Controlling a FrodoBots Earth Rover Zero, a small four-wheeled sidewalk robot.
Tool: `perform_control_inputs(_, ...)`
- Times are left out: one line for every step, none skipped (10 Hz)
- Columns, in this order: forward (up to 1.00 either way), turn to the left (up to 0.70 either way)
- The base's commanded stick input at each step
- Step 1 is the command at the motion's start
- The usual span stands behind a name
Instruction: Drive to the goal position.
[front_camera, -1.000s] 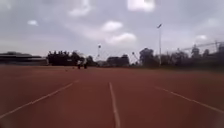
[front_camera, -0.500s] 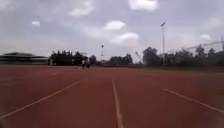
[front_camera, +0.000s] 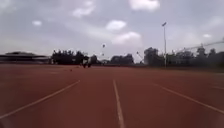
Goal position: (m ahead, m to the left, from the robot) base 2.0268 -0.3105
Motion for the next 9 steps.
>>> perform_control_inputs(0.45,0.27)
perform_control_inputs(0.45,0.27)
perform_control_inputs(0.45,0.27)
perform_control_inputs(0.45,0.27)
perform_control_inputs(0.45,0.27)
perform_control_inputs(0.45,0.27)
perform_control_inputs(0.45,0.27)
perform_control_inputs(0.45,0.27)
perform_control_inputs(0.45,0.27)
